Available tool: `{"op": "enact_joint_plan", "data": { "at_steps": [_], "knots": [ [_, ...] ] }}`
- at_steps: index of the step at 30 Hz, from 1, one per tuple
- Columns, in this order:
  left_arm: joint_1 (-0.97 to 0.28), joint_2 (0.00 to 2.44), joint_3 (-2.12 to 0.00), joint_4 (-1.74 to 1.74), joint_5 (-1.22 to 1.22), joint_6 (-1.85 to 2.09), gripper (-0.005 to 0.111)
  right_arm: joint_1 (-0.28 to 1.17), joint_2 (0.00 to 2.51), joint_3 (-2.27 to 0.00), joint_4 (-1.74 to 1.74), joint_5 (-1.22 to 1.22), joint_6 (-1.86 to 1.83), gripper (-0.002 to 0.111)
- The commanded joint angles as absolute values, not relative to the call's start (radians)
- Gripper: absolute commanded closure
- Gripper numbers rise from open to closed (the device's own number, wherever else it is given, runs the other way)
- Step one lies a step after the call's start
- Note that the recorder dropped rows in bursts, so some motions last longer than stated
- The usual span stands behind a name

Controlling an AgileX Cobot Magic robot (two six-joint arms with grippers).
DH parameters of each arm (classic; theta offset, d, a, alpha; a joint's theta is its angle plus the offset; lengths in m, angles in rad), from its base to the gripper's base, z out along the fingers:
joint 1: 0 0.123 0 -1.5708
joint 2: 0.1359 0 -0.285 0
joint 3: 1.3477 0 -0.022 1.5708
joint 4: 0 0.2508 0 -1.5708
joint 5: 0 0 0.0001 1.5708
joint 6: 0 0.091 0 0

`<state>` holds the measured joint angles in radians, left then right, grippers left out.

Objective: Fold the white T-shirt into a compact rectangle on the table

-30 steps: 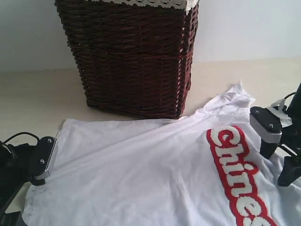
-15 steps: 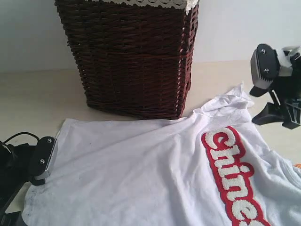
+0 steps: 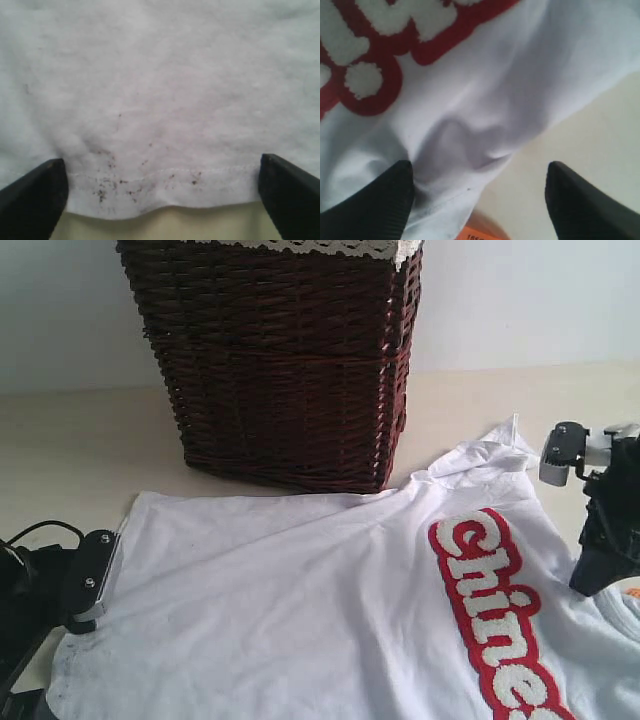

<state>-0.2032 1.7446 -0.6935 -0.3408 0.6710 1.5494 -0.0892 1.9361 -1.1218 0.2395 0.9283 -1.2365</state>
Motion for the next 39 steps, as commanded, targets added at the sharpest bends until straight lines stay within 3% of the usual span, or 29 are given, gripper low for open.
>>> {"op": "enact_joint_plan", "data": {
  "at_steps": [1,7,16,21,24,30,31,39],
  "knots": [
    [-0.209,1.779,-0.672,-0.329,0.681,1.54,0.007,-0.095,1.958,-1.123,0.308,0.936,-1.226,0.053],
    [-0.209,1.779,-0.672,-0.329,0.681,1.54,0.007,-0.095,1.941,-1.123,0.389,0.951,-1.226,0.106],
    [-0.209,1.779,-0.672,-0.329,0.681,1.54,0.007,-0.087,1.898,-1.123,0.532,1.007,-1.228,0.108],
    [-0.209,1.779,-0.672,-0.329,0.681,1.54,0.007,-0.007,1.892,-1.123,0.515,1.026,-1.166,0.108],
    [-0.209,1.779,-0.672,-0.329,0.681,1.54,0.007,0.07,1.892,-1.123,0.507,1.024,-1.15,0.101],
    [-0.209,1.779,-0.672,-0.329,0.681,1.54,0.007,0.185,1.902,-1.123,0.468,1.013,-1.112,0.054],
    [-0.209,1.779,-0.672,-0.329,0.681,1.54,0.007,0.189,1.904,-1.123,0.468,1.005,-1.089,0.05],
    [-0.209,1.779,-0.672,-0.329,0.681,1.54,0.007,0.189,1.791,-1.123,0.366,0.852,-0.965,0.047]
  ]
}}
